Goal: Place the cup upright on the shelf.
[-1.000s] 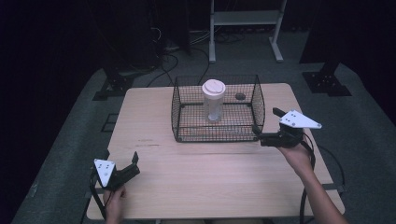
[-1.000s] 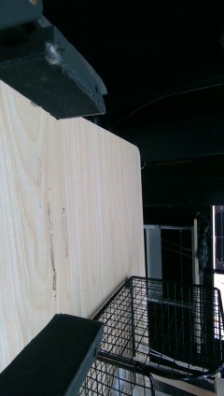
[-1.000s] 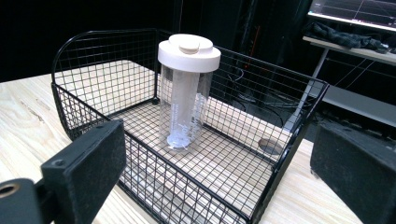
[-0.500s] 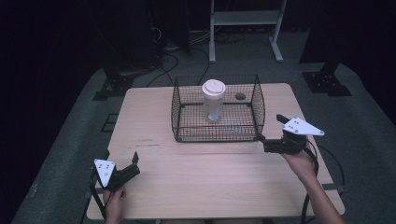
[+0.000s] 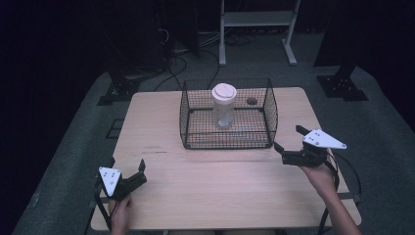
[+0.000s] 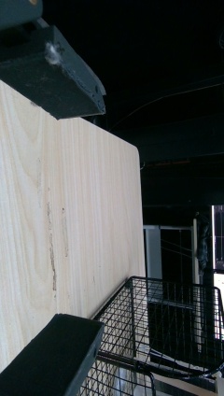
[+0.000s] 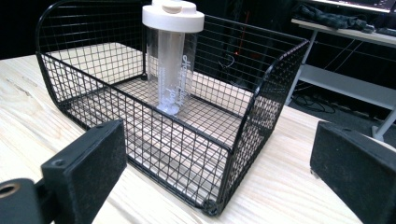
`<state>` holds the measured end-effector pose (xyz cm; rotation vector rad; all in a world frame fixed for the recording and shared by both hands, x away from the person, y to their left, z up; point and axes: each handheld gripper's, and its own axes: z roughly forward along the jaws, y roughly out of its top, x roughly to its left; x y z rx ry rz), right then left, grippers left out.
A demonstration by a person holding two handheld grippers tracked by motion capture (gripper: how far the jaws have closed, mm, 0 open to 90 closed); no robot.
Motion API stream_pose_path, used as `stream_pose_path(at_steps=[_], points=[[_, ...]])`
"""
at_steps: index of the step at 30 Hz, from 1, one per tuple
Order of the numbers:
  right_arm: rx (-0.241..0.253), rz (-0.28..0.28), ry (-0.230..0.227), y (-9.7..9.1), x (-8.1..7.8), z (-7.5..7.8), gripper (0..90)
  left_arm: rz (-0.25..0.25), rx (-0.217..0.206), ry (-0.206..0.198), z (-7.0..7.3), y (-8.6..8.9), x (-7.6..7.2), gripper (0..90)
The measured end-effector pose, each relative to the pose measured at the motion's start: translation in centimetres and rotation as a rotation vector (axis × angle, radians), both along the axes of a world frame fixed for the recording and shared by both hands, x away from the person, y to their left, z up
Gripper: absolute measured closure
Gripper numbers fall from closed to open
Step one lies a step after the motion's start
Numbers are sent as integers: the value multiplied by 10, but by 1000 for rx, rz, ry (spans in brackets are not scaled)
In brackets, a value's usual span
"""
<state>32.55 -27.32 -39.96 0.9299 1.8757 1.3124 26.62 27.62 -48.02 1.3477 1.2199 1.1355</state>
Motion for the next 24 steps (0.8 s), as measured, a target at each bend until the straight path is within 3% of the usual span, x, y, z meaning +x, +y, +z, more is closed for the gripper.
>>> stream_pose_path(at_steps=[24], points=[[21, -34, 17, -16, -20, -22, 29, -3, 6, 0, 0, 0, 0, 0]])
